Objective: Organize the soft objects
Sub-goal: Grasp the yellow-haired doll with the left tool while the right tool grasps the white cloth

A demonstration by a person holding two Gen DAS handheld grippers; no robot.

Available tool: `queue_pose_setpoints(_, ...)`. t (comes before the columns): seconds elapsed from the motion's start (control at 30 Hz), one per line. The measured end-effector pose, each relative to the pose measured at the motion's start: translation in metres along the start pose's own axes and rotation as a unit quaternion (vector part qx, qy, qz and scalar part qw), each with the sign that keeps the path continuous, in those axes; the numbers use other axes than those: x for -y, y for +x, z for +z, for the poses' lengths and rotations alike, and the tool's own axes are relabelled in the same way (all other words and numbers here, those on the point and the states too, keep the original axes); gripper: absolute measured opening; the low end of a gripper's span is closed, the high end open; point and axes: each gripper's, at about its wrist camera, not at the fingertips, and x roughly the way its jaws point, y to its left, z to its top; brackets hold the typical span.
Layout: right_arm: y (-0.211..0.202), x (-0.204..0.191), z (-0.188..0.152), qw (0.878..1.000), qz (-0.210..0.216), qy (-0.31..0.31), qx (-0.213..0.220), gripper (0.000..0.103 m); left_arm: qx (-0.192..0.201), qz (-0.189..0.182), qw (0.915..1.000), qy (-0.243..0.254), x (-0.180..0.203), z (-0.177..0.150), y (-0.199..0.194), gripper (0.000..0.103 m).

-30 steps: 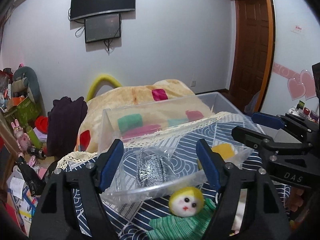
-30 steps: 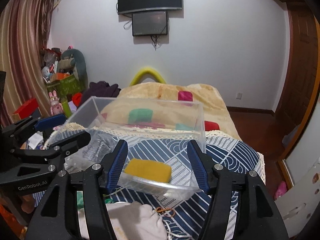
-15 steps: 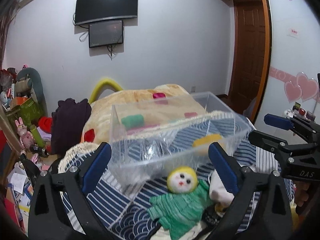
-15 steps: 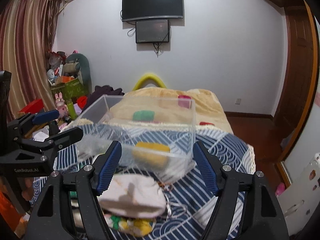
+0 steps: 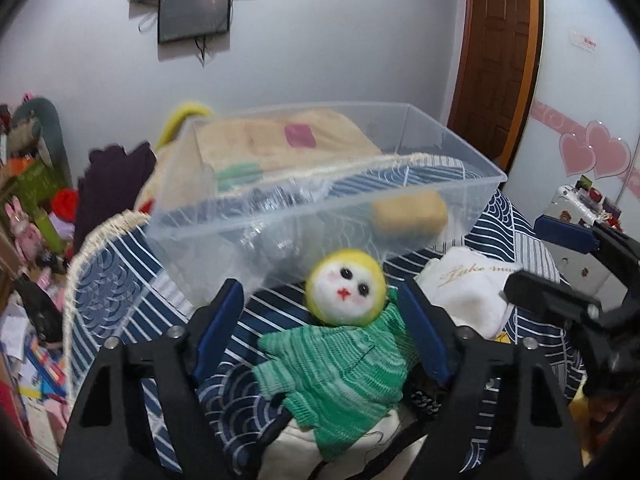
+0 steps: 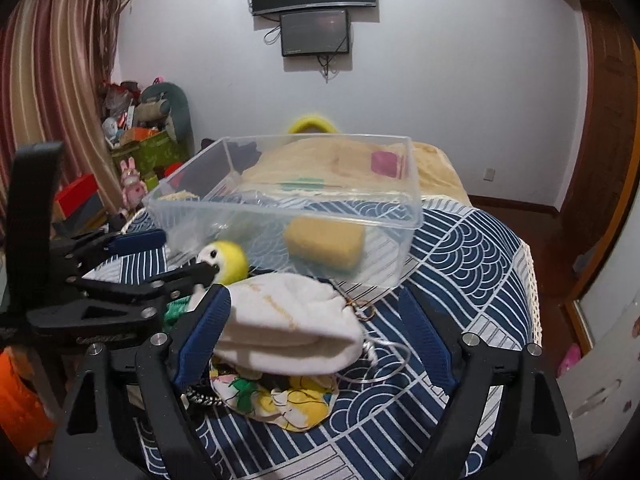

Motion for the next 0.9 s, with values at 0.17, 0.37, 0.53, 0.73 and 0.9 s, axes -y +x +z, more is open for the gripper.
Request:
queue_pose_setpoints(0.17, 0.01, -0.006, -0.008, 1.0, 0.005, -0.012, -0.014, 0.084, -0.022, -0.016, 0.9995, -0.018, -0.001, -0.002, 0.016, 0.065)
queue_pose_setpoints(0.37, 0.023, -0.011, -0.016, 0.999, 0.015, -0.022, -0.038, 0.059, -0.034, -0.048, 0.998, -0.024, 0.002, -0.005, 0.026, 0.043)
queue_pose_setpoints(0.53, 0.019, -0.011, -0.017, 0.999, 0.01, -0.023, -0.03, 0.029, -0.016, -0.038, 0.9991, -0.007, 0.009, -0.008, 0.018, 0.041)
queue_pose_setpoints(0.73, 0.01, -0.005, -0.016, 1.0, 0.008, -0.012, -0.018, 0.013, 0.016, -0.028, 0.9994, -0.013, 0.005, -0.006, -0.005, 0.041)
queue_pose_setpoints(0.9, -0.005, -0.002, -0.011, 1.0, -0.001, -0.008, 0.006, 0.012, 0.046, -0.018, 0.9987, -0.012, 0.0, -0.003, -0.03, 0.041)
